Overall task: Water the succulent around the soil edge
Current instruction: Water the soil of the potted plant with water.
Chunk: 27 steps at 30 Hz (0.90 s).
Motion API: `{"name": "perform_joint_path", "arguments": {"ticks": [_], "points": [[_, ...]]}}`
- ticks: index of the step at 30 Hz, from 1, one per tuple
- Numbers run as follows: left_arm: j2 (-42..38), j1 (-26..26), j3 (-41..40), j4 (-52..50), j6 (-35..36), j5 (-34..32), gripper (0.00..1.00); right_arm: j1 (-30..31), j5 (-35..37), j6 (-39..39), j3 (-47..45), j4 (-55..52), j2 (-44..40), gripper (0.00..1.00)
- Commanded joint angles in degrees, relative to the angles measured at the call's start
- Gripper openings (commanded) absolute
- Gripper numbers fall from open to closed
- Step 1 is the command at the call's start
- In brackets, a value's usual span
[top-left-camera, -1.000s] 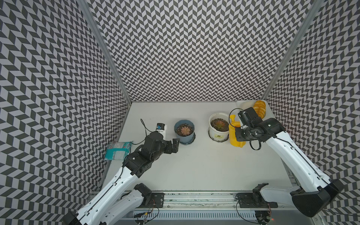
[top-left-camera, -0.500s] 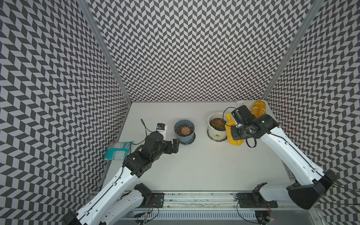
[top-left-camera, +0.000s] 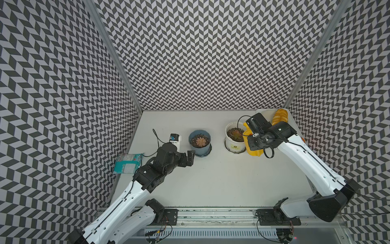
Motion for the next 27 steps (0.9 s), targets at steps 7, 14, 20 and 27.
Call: {"name": "perform_joint_path", "arguments": {"ticks": [7,14,20,27], "points": [[-0.9,-0.1,-0.2,1.8,0.5,0.6,1.0,2.3,-0.6,0.2,1.4,1.8,2.0,0.0],[-1.2,-0.2,-0.3,1.9,0.7,0.9,1.0,2.3,0.2,0.3,1.0,2.0,1.8,0.0],[-1.4,-0.2,-0.3,1.9,0.7,1.0,1.0,2.3,1.3,1.1,-0.6,2.8,0.1,0.0],[-1.4,-0.2,-0.3,2.0,0.7,1.0,1.0,2.4,1.6,2.7,-3.8,5.6,-6.3,0.0]]}}
